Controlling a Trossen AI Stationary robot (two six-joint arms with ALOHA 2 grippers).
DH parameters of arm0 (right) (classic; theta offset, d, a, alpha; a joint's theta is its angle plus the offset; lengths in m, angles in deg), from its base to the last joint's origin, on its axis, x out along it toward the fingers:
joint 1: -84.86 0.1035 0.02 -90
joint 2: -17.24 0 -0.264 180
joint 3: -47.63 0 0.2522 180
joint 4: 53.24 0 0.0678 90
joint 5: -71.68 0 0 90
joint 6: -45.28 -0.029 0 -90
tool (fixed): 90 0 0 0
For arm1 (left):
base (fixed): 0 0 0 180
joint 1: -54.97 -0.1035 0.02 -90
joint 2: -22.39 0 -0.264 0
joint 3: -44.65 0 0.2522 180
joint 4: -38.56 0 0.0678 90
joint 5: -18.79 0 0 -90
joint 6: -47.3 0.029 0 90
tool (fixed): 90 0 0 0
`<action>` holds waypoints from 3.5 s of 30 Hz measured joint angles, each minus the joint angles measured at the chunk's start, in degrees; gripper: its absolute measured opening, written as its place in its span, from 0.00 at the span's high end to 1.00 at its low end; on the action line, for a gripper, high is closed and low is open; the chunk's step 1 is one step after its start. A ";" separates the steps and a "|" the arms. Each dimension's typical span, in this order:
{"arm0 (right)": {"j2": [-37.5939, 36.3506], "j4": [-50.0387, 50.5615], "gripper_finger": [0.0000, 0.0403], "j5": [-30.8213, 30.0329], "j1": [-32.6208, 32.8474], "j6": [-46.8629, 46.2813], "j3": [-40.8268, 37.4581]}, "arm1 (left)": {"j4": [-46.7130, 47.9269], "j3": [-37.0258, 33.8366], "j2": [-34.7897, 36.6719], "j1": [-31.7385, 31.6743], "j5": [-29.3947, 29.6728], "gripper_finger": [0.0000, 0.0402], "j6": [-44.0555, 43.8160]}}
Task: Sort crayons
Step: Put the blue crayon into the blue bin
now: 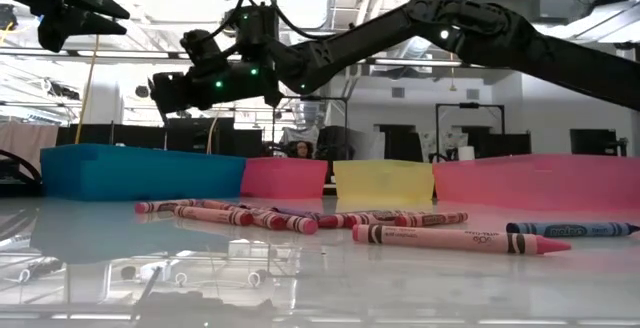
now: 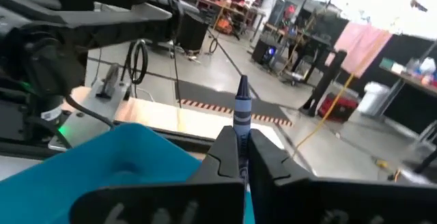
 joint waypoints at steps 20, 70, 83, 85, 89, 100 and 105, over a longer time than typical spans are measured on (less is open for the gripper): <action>0.07 7.15 0.83 -0.04 -2.78 -6.39 -0.07 | -0.02 0.00 0.00 0.00 0.04 0.64 0.17; -45.57 76.15 0.77 2.84 32.30 -42.70 -44.94 | 0.93 -0.02 0.02 -0.02 -5.06 0.64 0.35; -44.96 63.92 0.77 4.47 36.89 -48.20 -55.38 | 0.92 -0.02 0.02 -0.01 -4.90 0.64 0.97; -44.96 62.35 0.77 4.48 36.83 -48.28 -56.99 | 0.94 -0.02 0.02 0.00 -4.90 0.64 0.97; -44.96 62.17 0.77 4.48 37.19 -48.71 -59.01 | 0.92 -0.02 0.02 -0.01 -4.87 0.64 0.97; -44.96 60.55 0.77 3.78 38.71 -48.70 -62.93 | 0.92 -0.02 0.02 -0.02 -4.42 0.64 0.50; -45.05 58.37 0.77 2.09 38.82 -50.34 -65.86 | 0.92 -0.02 0.02 0.00 -4.42 0.64 0.44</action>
